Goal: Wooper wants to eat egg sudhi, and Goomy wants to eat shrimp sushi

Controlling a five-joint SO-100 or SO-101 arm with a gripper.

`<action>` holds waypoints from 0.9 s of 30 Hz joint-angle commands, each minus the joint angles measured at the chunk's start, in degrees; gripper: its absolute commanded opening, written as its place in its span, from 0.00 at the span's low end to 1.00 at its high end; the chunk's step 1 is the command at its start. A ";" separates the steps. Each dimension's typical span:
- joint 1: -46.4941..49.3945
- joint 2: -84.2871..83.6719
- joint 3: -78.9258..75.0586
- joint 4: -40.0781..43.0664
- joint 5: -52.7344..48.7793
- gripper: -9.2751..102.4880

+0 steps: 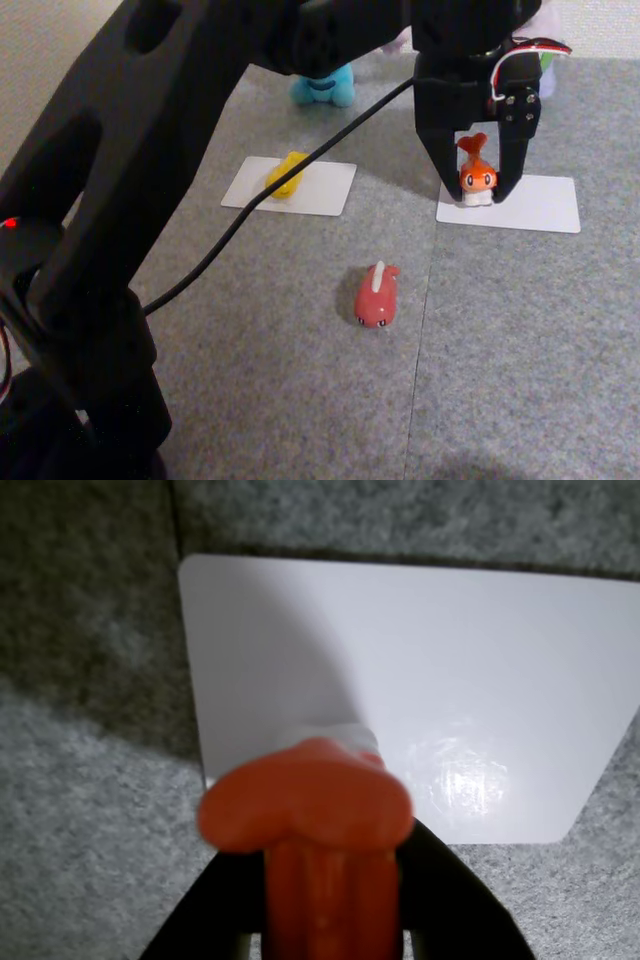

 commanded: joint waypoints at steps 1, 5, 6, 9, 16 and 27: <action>0.70 0.62 -2.99 0.26 0.88 0.18; 1.58 0.62 -2.99 0.26 1.76 0.23; 1.93 0.62 -2.99 0.26 1.76 0.23; 2.90 0.62 -2.99 -0.35 1.76 0.23; 3.78 1.41 -3.08 -0.79 1.85 0.24; -0.62 1.93 -3.08 2.20 3.43 0.46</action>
